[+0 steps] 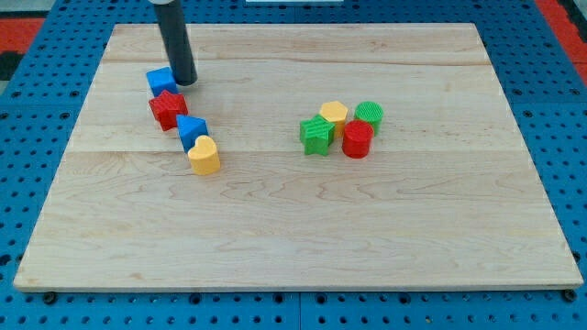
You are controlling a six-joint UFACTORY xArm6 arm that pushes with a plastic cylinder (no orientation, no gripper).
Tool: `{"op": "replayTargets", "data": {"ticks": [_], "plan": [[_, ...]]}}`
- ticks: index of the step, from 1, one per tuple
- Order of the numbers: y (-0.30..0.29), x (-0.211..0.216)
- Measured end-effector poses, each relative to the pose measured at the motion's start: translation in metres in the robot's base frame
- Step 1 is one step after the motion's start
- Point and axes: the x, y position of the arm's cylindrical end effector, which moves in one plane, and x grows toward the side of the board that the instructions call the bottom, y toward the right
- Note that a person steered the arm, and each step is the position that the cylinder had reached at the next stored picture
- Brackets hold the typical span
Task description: Move the yellow heart parallel to the blue triangle
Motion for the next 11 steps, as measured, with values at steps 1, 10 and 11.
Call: {"op": "replayTargets", "data": {"ticks": [1, 10, 11], "plan": [[-0.018, 0.001], [0.008, 0.070], [0.035, 0.084]]}}
